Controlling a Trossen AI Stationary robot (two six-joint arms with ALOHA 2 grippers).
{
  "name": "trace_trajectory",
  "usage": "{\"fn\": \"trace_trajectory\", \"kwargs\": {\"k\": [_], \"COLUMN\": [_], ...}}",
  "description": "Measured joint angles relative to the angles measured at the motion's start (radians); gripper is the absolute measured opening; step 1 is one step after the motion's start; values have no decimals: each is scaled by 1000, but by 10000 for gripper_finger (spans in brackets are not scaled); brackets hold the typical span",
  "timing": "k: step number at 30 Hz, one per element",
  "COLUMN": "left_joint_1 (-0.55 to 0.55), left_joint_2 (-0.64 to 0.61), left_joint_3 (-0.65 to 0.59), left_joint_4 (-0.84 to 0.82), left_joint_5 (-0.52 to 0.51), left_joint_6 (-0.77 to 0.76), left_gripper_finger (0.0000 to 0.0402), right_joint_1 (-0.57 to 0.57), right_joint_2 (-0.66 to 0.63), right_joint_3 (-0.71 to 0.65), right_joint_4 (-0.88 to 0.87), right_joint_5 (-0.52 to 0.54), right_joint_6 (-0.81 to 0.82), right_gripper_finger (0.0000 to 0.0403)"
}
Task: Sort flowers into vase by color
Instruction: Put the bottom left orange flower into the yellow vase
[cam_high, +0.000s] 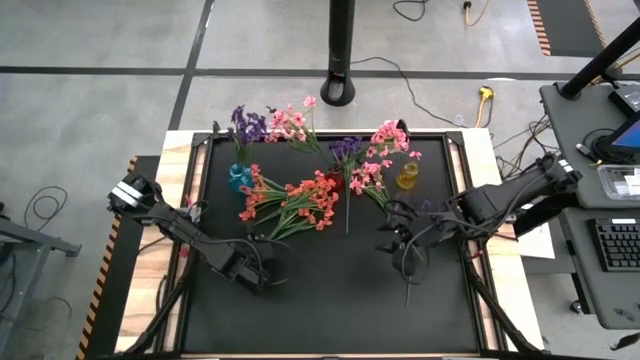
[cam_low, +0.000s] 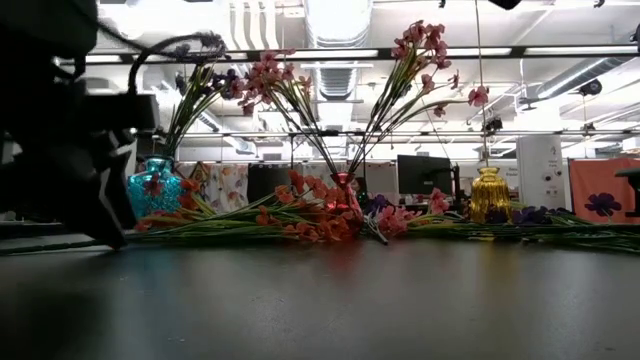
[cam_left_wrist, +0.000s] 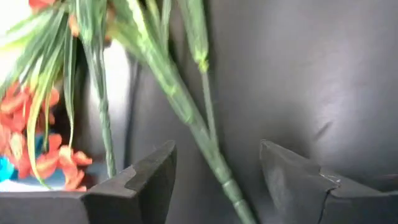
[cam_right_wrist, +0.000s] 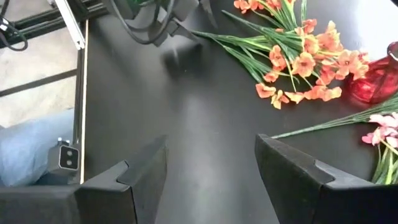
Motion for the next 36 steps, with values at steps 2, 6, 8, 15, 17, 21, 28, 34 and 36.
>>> {"fn": "trace_trajectory", "kwargs": {"k": [2, 6, 8, 15, 17, 21, 28, 34, 36], "left_joint_1": [-1, -1, -1, -1, -5, -26, -85, -114, -126], "left_joint_2": [-3, -5, -5, -2, -1, -1, -39, -138, -183], "left_joint_3": [-25, -56, -60, -54, -50, -26, 45, 125, 143], "left_joint_4": [26, 68, 80, 84, 84, 93, 81, 28, 17], "left_joint_5": [-3, -7, -6, 9, 10, 18, 19, -32, -69], "left_joint_6": [-32, -58, -59, -58, -58, -61, -19, 3, 0], "left_gripper_finger": [195, 154, 129, 30, 10, 10, 3, 2, 2], "right_joint_1": [0, 0, 2, 2, 2, 9, 32, 35, 35], "right_joint_2": [3, 11, 12, 12, 14, 16, 16, 16, 16], "right_joint_3": [-8, -15, -15, -15, -15, -29, -65, -90, -96], "right_joint_4": [19, 22, 21, 21, 20, 18, 19, 22, 26], "right_joint_5": [0, 0, -1, -2, -2, -2, -2, -1, -1], "right_joint_6": [0, 5, 5, 5, 5, 4, 5, 5, 5], "right_gripper_finger": [229, 228, 228, 228, 228, 228, 228, 228, 228]}}
